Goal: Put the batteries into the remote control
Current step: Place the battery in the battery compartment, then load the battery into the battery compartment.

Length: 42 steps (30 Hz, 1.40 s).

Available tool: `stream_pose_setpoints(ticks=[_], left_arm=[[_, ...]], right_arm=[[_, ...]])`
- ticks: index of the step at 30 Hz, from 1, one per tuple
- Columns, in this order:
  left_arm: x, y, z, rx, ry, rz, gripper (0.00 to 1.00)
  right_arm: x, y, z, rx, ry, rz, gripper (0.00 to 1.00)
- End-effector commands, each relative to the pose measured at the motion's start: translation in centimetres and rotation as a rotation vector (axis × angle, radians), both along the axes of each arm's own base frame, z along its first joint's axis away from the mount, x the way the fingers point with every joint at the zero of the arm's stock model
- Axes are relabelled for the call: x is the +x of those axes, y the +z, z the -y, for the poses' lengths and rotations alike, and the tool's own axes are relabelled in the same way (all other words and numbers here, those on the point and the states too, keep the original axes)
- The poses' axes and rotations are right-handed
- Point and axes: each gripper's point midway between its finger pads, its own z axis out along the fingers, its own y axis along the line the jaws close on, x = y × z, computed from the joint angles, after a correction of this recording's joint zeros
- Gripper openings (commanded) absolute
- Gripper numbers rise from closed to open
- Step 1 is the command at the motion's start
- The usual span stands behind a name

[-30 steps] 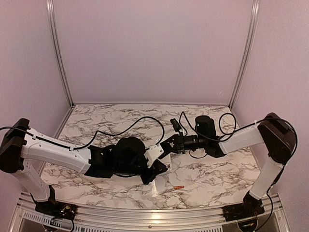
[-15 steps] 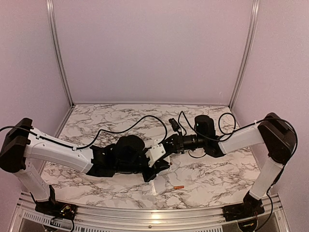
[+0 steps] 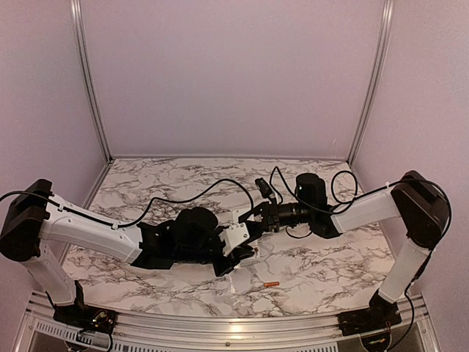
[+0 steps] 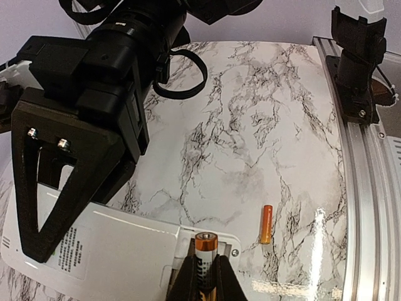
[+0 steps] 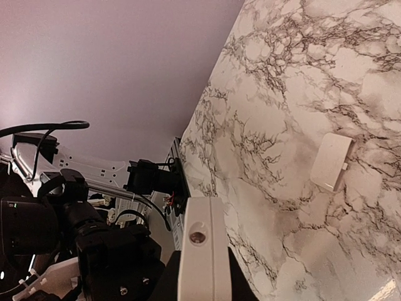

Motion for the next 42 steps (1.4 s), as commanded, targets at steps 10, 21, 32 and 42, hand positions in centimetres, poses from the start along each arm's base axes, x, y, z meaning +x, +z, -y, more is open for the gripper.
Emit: stream_pose_setpoints(ticks=[10, 21, 32, 42], left_arm=[[-0.2, -1.9, -0.6, 0.042, -0.041, 0.017, 0.13], [0.4, 2.1, -0.7, -0.055, 0.023, -0.010, 0.41], [3.5, 6.0, -4.9, -0.242, 0.377, -0.156, 0.97], [2.6, -2.1, -6.9, -0.308, 0.493, -0.756, 0.99]], right_arm=[[-0.1, 2.2, -0.9, 0.062, 0.035, 0.043, 0.00], [0.3, 1.0, -0.9, 0.029, 0.012, 0.036, 0.00], [1.7, -1.6, -0.4, -0.027, -0.052, 0.011, 0.00], [3.5, -1.5, 0.1, 0.014, -0.142, 0.024, 0.00]])
